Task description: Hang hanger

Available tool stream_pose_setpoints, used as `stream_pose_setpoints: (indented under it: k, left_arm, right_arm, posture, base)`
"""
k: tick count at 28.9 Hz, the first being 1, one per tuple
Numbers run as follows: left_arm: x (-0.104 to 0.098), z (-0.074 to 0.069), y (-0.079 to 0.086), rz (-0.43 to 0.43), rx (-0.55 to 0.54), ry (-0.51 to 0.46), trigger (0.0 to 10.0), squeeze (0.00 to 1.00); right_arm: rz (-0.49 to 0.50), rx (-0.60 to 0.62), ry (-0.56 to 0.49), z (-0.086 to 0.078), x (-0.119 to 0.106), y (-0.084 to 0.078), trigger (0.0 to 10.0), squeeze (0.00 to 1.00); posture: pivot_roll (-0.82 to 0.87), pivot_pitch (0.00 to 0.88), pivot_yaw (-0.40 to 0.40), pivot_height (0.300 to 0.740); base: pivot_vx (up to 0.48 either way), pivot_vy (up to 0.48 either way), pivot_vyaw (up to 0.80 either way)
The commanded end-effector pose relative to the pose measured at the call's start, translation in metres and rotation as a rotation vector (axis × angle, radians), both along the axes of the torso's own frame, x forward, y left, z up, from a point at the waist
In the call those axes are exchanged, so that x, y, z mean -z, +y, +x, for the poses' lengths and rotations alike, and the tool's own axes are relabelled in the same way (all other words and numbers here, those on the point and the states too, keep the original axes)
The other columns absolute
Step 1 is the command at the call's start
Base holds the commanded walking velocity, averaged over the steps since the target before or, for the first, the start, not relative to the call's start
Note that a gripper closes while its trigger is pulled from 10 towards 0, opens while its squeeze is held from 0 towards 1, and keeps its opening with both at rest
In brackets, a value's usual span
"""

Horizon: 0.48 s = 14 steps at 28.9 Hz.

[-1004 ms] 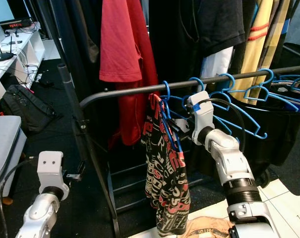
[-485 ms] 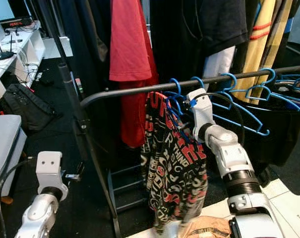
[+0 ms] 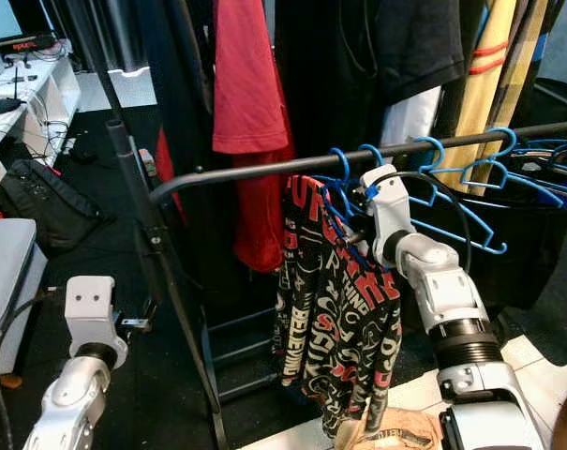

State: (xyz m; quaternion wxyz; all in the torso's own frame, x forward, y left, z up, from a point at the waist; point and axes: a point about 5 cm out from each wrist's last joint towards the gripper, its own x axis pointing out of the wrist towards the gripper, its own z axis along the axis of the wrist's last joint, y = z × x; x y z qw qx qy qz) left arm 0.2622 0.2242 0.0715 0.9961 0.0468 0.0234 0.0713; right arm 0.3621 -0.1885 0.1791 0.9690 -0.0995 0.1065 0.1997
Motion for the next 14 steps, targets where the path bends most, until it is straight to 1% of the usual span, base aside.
stream_pose_setpoints:
  k: [1,5,7,12,13,14]
  left_arm:
    - [-0.006,0.004,0.001,-0.002,0.000,-0.017,10.0,0.00]
    - [-0.007,0.005,0.000,-0.005,0.000,-0.019,10.0,0.00]
    - [-0.007,0.005,-0.001,-0.009,0.002,-0.017,10.0,0.00]
    - [-0.006,0.005,-0.002,-0.011,0.004,-0.016,10.0,0.00]
    - [-0.006,0.005,-0.002,-0.011,0.005,-0.014,10.0,0.00]
    - [-0.007,0.005,-0.002,-0.010,0.005,-0.013,10.0,0.00]
  right_arm:
    - [0.034,-0.008,-0.076,0.000,-0.016,-0.003,0.0,0.00]
    - [0.031,-0.006,-0.078,-0.001,-0.018,-0.006,0.0,0.00]
    - [0.017,0.003,-0.059,-0.003,-0.014,-0.008,0.0,0.00]
    - [0.008,0.005,-0.050,-0.003,-0.011,-0.008,0.0,0.00]
    - [-0.010,0.003,-0.042,-0.004,-0.008,-0.007,0.0,0.00]
    - [-0.015,0.014,-0.044,-0.003,-0.006,-0.006,10.0,0.38]
  posture:
    - [0.00,0.011,-0.031,0.740]
    - [-0.01,0.011,-0.031,0.740]
    - [-0.01,0.013,-0.031,0.740]
    - [-0.01,0.014,-0.030,0.740]
    - [0.00,0.014,-0.030,0.740]
    - [0.00,0.016,-0.029,0.740]
  base:
    - [0.000,0.000,0.00]
    - [0.000,0.000,0.00]
    - [0.000,0.000,0.00]
    - [0.000,0.000,0.00]
    - [0.000,0.000,0.00]
    - [0.000,0.000,0.00]
